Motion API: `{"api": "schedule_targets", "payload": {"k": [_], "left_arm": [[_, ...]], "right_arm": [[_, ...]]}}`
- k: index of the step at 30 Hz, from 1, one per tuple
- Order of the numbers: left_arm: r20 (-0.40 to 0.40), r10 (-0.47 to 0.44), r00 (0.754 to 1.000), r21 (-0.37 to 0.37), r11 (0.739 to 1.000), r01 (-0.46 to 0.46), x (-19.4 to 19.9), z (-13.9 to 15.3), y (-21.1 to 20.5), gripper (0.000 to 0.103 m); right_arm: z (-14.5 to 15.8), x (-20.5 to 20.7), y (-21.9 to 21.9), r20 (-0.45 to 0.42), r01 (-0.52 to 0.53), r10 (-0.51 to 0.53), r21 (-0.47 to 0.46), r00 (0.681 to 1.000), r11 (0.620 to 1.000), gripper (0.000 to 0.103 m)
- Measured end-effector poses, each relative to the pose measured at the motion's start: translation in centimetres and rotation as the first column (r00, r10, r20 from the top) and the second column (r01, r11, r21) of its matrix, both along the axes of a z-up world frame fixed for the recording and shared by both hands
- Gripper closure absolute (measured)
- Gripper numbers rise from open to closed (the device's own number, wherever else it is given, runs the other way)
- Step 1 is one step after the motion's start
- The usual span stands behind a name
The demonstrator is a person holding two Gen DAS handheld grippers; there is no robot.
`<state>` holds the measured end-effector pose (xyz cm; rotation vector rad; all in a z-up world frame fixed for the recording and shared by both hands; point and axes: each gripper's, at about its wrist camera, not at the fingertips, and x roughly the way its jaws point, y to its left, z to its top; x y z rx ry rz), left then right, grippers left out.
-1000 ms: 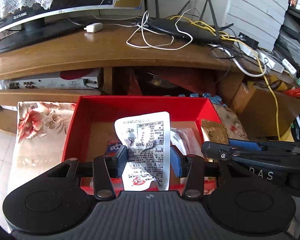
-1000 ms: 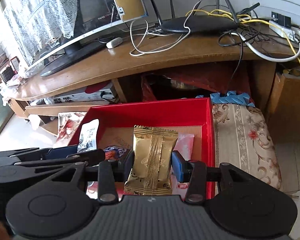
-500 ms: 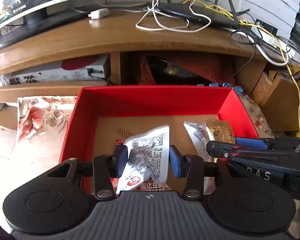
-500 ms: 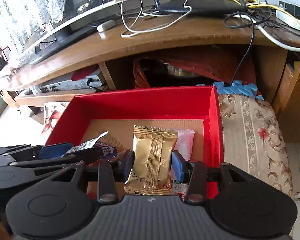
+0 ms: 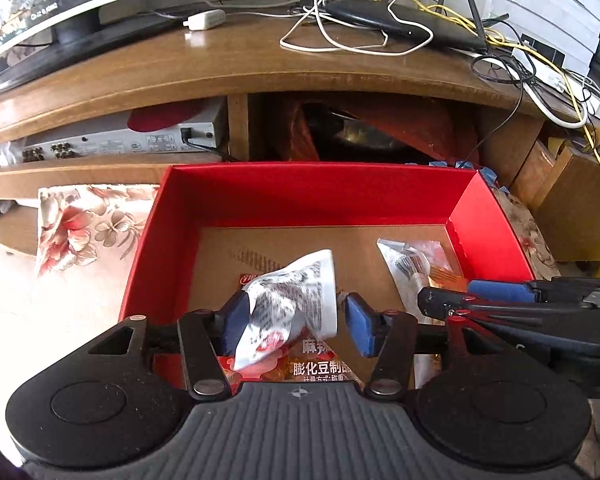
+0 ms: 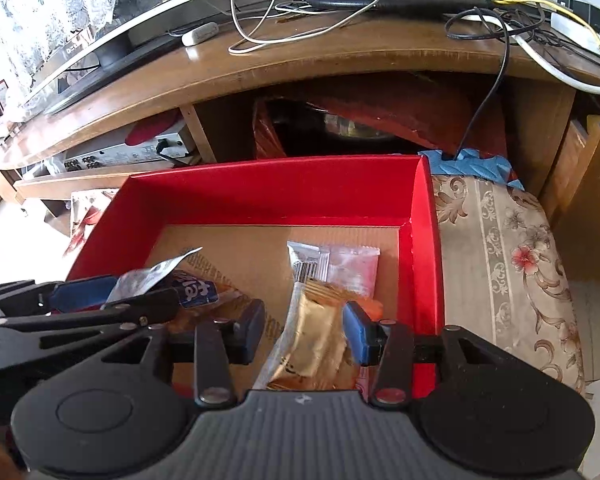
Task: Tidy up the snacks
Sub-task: 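Lower both snacks into the red box and open both grippers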
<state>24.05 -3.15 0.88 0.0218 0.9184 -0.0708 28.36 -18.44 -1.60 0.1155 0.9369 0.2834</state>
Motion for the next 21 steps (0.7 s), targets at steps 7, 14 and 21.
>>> {"api": "schedule_targets", "payload": {"k": [7,14,21], "left_arm": [[0.019,0.007,1.0,0.0,1.0,-0.007,-0.4,0.5,0.0,0.033],[0.036,0.004,0.999,-0.007,1.0,-0.004,-0.7,1.1,0.0,0.029],[0.049,0.009,0.999,-0.023,1.0,-0.008,-1.4,1.7,0.4,0.026]], "right_arm": [[0.3,-0.3,-0.1,0.014,0.01,-0.009,-0.02,1.0,1.0,0.053],[1.0,-0.7,-0.3,0.034,0.02,-0.02,-0.021,0.999,1.0,0.052],[2.0,-1.3,-0.3,0.053,0.021,-0.02,-0.016,0.998,1.0,0.051]]}}
